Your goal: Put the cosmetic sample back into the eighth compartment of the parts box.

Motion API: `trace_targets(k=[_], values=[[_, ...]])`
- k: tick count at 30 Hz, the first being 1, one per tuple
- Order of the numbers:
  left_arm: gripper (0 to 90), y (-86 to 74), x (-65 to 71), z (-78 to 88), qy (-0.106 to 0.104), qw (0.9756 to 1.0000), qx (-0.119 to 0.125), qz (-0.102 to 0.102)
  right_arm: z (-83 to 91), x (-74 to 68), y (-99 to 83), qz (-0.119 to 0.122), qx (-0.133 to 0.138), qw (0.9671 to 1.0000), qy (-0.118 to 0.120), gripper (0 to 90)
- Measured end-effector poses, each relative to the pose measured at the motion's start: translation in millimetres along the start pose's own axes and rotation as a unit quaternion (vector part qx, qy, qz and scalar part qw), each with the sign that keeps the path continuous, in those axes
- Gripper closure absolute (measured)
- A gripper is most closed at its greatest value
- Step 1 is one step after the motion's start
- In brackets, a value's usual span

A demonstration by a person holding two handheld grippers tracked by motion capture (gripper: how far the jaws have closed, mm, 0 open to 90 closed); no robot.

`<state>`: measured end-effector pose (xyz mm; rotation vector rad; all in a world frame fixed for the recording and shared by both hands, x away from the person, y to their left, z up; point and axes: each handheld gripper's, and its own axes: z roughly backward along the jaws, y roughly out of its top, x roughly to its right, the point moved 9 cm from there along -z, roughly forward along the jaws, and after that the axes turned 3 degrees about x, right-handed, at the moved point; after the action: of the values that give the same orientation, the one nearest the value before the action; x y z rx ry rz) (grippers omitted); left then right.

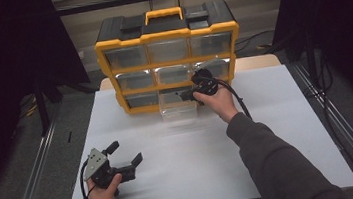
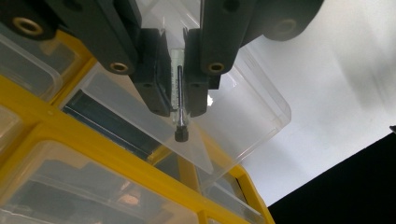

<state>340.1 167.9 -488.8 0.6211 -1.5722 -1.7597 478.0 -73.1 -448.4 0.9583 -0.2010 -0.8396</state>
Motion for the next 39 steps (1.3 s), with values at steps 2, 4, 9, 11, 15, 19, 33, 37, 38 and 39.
trace_targets(k=[2,4,9,11,15,19,33,37,38,39], values=[[1.8,0.2,-0.1,0.1,0.001,1.0,0.002,0.002,-1.4,-0.5,-0.1,-0.001,0.001,1.0,-0.001,81.4],[1.8,-0.2,-1.3,1.0,0.005,1.0,-0.002,-0.001,-1.6,-0.7,-1.1,0.002,-0.001,1.0,0.002,79.7],[1.9,0.0,-0.8,1.5,0.005,1.0,0.0,0.001,1.6,-3.5,0.9,0.001,0.008,1.0,0.001,66.9],[1.9,-0.1,-0.2,1.7,0.006,1.0,0.001,0.006,4.7,-5.8,1.5,0.003,0.011,0.9999,0.005,62.5],[1.8,-0.8,-3.1,3.4,0.006,1.0,-0.003,-0.002,14.2,-8.6,1.5,0.002,0.026,0.9996,0.008,51.9],[1.8,-1.2,-1.7,3.5,0.008,1.0,-0.001,0.005,28.2,-10.8,-3.2,-0.003,0.053,0.9985,0.016,40.1],[1.8,-1.0,-1.4,3.6,0.01,0.9999,-0.002,0.004,83.5,-14.5,-43.5,0.007,0.115,0.9932,0.019,18.2],[1.8,0.1,-1.5,3.8,0.007,1.0,0.001,0.0,97.6,-12.9,-60.0,0.014,0.125,0.992,0.011,13.6],[1.8,-0.5,-0.8,3.6,0.007,1.0,0.0,0.005,101.0,-12.3,-64.1,0.017,0.13,0.9914,0.009,13.6],[1.8,-0.9,-1.7,3.3,0.008,1.0,-0.003,-0.002,104.7,-11.7,-68.1,0.017,0.133,0.9909,0.006,13.0]])
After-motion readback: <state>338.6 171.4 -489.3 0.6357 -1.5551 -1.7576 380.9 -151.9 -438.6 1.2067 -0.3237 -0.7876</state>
